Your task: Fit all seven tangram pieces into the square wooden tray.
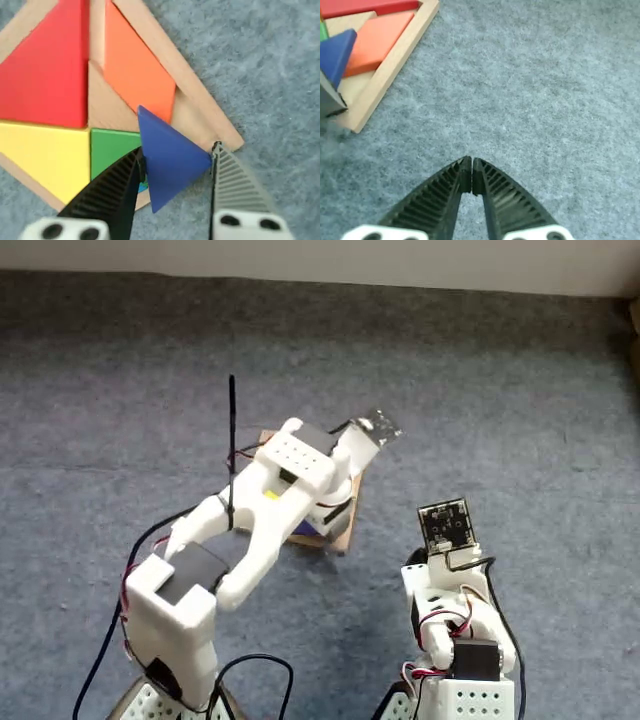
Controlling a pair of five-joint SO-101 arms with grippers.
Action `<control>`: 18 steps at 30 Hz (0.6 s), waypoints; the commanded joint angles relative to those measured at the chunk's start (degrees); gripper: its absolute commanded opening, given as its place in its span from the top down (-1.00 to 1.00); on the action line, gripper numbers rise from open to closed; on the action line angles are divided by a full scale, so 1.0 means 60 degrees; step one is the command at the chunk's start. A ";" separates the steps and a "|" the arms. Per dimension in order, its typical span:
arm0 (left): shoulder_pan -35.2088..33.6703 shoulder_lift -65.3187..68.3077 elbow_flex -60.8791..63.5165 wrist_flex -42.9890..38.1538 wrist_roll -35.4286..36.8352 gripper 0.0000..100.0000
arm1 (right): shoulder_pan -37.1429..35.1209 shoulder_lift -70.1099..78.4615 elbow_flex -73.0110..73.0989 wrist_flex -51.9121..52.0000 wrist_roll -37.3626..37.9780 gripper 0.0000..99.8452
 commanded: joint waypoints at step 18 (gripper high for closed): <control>0.0418 -0.0007 -0.1253 0.1099 -0.0059 0.50 | 0.0183 0.0037 0.1443 -0.0168 -0.0015 0.96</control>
